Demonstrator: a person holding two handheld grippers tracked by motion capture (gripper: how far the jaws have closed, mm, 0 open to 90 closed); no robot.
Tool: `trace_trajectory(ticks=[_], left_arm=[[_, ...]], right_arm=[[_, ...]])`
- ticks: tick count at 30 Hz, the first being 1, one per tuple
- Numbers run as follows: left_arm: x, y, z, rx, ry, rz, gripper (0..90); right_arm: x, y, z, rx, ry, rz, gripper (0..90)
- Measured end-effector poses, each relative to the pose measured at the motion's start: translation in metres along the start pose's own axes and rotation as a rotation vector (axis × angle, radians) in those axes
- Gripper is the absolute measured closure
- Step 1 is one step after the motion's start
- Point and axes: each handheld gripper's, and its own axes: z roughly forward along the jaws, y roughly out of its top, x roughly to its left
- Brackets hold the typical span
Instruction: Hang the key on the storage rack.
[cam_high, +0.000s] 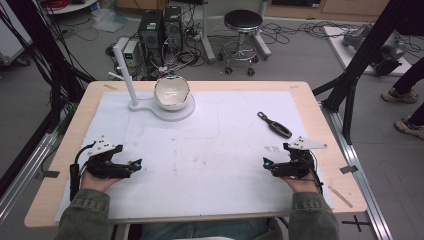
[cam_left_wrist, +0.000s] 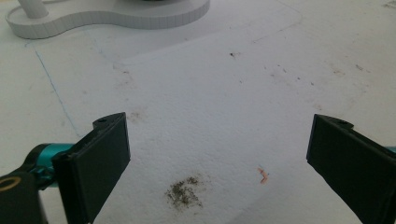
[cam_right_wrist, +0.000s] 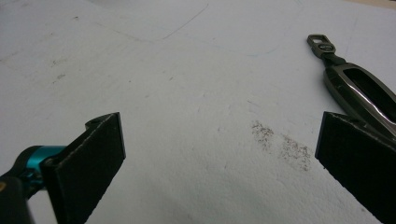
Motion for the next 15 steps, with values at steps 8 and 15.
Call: trace_trajectory(ticks=[8,15], left_arm=[[0.000,-0.001,0.001,0.005,0.000,-0.001,6.6],[-0.001,-0.001,0.001,0.007,-0.008,0.000,6.6]], right_arm=[[-0.004,0.008,0.009,0.020,-0.011,0.002,0.5],[-0.012,0.020,0.013,0.034,0.019,0.008,0.5]])
